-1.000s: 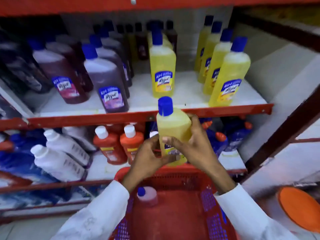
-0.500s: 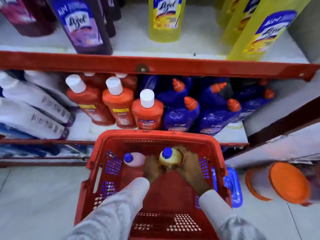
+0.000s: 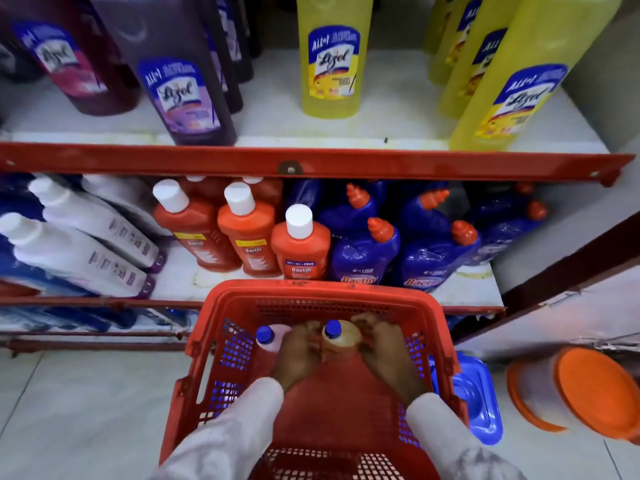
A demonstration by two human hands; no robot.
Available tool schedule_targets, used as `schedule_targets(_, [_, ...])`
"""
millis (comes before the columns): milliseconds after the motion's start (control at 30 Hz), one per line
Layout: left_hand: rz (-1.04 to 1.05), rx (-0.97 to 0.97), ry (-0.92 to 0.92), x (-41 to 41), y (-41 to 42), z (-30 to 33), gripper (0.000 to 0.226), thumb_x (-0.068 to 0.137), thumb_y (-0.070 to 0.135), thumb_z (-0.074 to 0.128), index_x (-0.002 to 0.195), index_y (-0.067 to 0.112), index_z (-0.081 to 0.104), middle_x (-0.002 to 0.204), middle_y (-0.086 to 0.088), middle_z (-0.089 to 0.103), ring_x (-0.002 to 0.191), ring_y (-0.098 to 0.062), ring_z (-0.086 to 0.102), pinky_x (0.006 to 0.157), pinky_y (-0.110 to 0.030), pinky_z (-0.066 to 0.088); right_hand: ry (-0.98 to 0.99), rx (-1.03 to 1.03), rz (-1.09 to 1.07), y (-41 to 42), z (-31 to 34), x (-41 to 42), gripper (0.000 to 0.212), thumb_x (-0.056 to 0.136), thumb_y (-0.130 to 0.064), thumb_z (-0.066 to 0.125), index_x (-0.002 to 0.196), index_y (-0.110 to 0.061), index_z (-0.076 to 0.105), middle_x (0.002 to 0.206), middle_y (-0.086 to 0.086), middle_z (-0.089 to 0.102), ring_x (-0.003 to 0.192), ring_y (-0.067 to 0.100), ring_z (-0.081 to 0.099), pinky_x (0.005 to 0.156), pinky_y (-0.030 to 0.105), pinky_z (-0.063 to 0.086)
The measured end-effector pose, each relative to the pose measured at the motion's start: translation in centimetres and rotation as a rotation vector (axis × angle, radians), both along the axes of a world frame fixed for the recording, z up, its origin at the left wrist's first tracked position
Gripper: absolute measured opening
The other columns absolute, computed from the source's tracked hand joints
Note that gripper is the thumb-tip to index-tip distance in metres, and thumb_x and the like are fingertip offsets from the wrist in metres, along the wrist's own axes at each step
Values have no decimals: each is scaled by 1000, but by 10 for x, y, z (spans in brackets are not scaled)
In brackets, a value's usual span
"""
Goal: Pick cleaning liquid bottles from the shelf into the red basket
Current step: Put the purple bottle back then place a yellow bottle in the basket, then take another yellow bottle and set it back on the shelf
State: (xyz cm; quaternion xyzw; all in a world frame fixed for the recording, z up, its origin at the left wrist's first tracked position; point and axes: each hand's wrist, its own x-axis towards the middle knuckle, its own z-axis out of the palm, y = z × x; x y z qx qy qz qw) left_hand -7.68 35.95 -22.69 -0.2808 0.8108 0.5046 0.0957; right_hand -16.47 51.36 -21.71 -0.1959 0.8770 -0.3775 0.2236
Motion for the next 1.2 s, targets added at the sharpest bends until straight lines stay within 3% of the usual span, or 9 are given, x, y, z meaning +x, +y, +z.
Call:
schedule_targets(133, [-63,-178,246,-8,-21,86,52,72,-14,51,103,25,69,98,-8,75,71,-5,62,67,-16,51,139,-216,-122,5,61,-15,40,74,11,61,96,-21,71,87,-11,74,79,-7,68,76,6,47])
schedule_targets(233, [-173,-517,564,-31,-26,155,42,79,6,63,112,31,62,108,6,70,96,-5,61,88,-16,44,409,-430,-238,3,117,-33,32,80,4,66,93,-25,70,92,-16,73,86,-7,68,77,2,45])
schedule_targets(367, [-163,-861,837,-72,-21,204,37,86,25,60,122,29,53,125,6,61,120,-16,51,106,-37,38,801,-647,-465,-3,175,-65,32,80,-5,68,105,-24,63,104,-13,64,103,12,63,94,32,51])
schedule_targets(467, [-164,-979,809,-101,-21,208,49,87,35,58,133,26,45,141,0,52,138,-21,37,119,-51,25,922,-661,-650,-8,200,-94,60,74,-14,76,129,-14,51,133,4,55,125,23,48,109,39,39])
schedule_targets(600, [-122,-978,665,-126,-27,202,57,88,44,52,139,25,38,150,-6,43,145,-27,27,122,-58,14,798,-564,-764,-18,225,-135,106,66,-31,87,149,-5,27,154,19,37,142,36,33,117,54,30])
schedule_targets(700, [-127,-1002,600,-134,-30,197,53,88,47,47,137,28,41,144,-3,51,142,-25,33,122,-58,10,649,-566,-753,-21,231,-162,119,62,-37,90,153,-11,19,155,16,37,139,37,36,117,49,34])
schedule_targets(933, [-115,-986,550,-140,-29,197,49,88,45,53,135,31,45,138,-6,55,136,-27,39,121,-59,11,574,-728,-592,-10,242,-195,102,63,-17,87,147,-13,29,141,11,45,127,25,49,89,20,47])
schedule_targets(1100, [-86,-938,558,-142,-28,198,46,90,45,54,134,32,48,138,-5,56,136,-25,40,121,-57,9,447,-1050,-461,-5,269,-175,91,62,-29,76,141,-12,34,127,9,59,109,19,63,83,29,54])
schedule_targets(1200, [-84,-930,560,-142,-28,199,45,90,45,55,134,34,48,137,-5,56,135,-25,41,121,-57,10,31,-1388,-102,4,291,-162,76,60,-25,67,127,4,46,108,17,59,86,31,61,78,43,50])
